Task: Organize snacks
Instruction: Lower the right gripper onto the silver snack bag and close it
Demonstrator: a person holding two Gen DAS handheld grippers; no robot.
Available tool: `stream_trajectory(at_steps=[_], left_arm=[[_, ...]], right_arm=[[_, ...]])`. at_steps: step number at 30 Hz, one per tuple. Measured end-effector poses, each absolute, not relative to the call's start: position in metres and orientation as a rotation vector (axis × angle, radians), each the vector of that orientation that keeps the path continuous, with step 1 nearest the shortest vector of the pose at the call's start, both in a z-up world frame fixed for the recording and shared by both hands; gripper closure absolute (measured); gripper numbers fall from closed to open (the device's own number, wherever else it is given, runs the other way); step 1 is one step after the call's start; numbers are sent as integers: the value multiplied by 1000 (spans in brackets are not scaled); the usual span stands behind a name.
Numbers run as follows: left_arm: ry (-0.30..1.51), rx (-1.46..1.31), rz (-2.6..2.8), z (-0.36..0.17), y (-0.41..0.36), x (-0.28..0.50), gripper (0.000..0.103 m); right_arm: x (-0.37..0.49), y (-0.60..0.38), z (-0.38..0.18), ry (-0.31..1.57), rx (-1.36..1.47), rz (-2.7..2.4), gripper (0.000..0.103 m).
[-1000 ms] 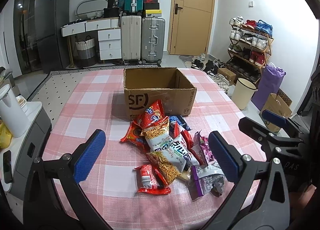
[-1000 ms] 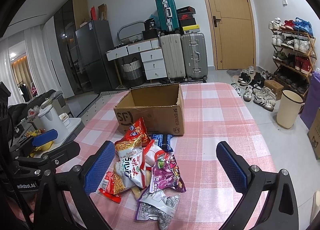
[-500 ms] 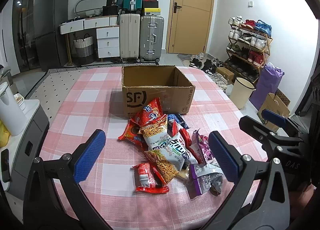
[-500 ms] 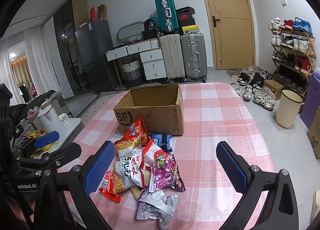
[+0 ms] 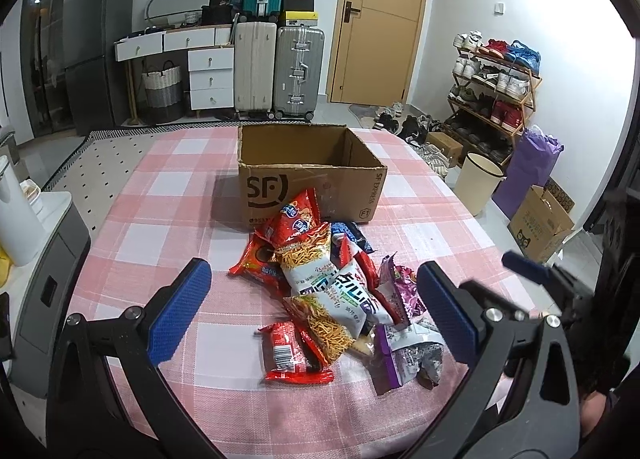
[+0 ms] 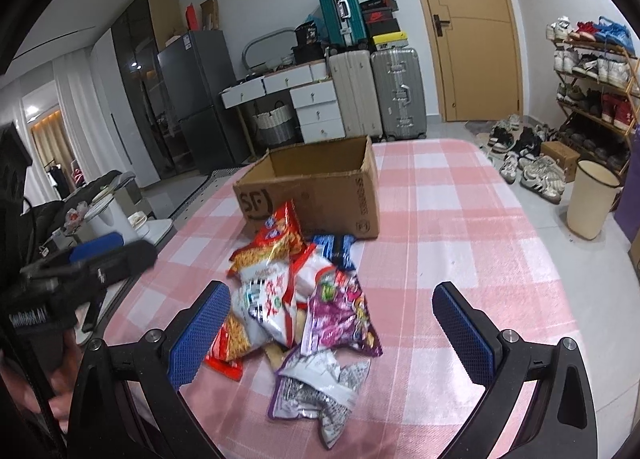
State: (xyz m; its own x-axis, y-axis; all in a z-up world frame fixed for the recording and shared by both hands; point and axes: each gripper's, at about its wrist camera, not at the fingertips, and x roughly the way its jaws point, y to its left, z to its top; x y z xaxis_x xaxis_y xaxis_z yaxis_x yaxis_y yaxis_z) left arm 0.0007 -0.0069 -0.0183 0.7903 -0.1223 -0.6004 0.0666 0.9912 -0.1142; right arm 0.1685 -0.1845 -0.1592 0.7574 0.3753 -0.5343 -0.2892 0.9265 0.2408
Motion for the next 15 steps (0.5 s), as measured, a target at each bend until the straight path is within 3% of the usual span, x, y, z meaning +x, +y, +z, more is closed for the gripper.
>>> stream_trajectory(at_steps=[15], left_arm=[[677, -117, -82, -35, 13, 13, 1]], right_arm=[[177, -180, -232, 812, 165, 414, 0]])
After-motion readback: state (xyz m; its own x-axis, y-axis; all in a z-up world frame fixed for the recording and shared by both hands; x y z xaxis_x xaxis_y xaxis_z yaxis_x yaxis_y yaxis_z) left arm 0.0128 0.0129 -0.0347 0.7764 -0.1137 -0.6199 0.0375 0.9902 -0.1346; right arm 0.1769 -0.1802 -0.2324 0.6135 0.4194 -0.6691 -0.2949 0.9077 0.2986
